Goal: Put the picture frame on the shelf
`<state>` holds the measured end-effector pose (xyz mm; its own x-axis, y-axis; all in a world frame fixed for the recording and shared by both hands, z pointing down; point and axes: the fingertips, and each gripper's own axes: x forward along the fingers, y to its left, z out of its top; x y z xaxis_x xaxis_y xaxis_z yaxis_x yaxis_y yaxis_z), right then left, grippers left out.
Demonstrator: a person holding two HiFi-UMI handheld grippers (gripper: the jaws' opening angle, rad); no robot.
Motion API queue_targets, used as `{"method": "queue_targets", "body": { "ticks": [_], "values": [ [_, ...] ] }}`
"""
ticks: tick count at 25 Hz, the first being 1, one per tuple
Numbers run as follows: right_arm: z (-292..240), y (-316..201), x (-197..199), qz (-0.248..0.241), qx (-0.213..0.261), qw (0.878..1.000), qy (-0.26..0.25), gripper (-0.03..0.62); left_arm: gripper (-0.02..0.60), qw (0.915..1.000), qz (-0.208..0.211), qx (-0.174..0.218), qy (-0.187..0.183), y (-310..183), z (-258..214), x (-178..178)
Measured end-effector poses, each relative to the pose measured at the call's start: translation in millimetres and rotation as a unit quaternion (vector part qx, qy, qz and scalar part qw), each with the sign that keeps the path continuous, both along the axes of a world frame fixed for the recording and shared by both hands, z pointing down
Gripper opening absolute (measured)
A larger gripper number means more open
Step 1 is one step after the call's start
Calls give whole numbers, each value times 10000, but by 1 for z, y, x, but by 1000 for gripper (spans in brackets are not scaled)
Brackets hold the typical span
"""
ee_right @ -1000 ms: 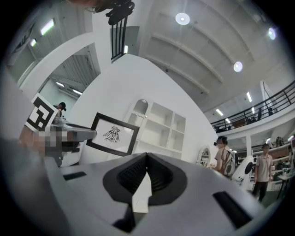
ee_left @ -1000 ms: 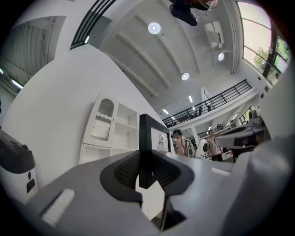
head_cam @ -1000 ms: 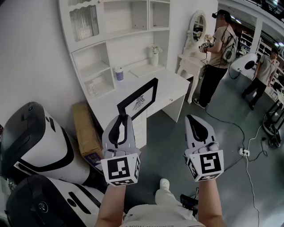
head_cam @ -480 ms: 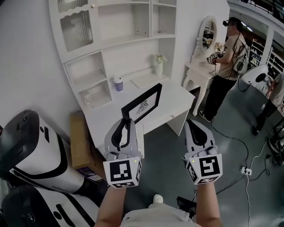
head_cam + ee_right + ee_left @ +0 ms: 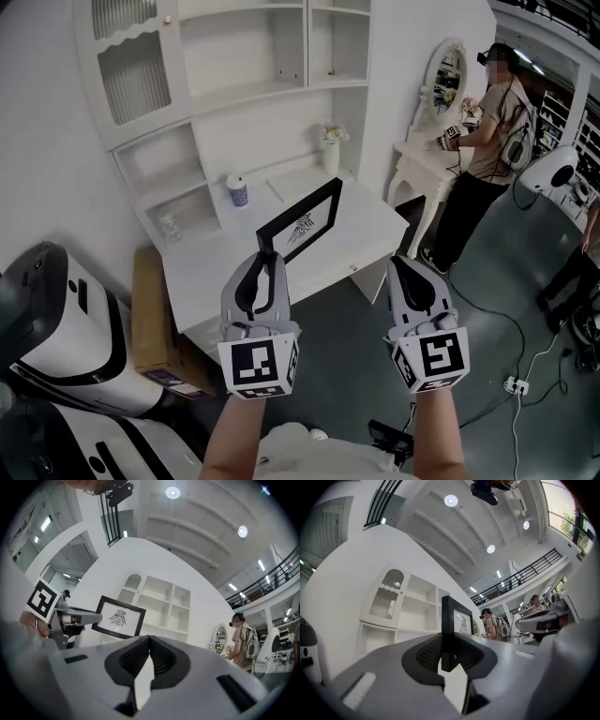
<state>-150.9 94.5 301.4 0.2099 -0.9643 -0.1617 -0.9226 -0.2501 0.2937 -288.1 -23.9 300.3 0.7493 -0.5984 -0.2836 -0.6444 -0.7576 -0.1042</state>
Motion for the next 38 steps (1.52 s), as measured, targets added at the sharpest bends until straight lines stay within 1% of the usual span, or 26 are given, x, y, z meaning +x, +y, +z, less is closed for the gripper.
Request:
{"method": "queue_targets", "body": {
  "ticks": [4,10,15,18,22,30,34,38],
  "values": [
    [5,-10,26,52,-30,10000,-60,9,78,10000,-5,-15,-58,-15,-1,25],
    [7,-23,66,152,-20,9998,-87,9,78,9999,-36,-89,-31,-45,-2,60],
    [6,-49,107,278,-18,9996,8,9,77,10000,18,-17,30,-83,-5,104],
    [6,-73,139,340,-67,9993,103,9,78,10000,33,-23,84,-115,-8,139],
    [5,-112,186,367,-169,9990,174,9,78,9998,59,-130,134,-159,-7,188],
    [3,-198,278,316,-333,9986,257,9,78,9998,32,-94,159,-240,-13,280],
    [-1,-233,311,276,-300,9989,249,9,78,9998,-29,-75,160,-273,-19,309],
    [-7,-254,331,264,-226,9991,223,9,78,9998,-68,23,174,-291,-28,322]
  ]
}}
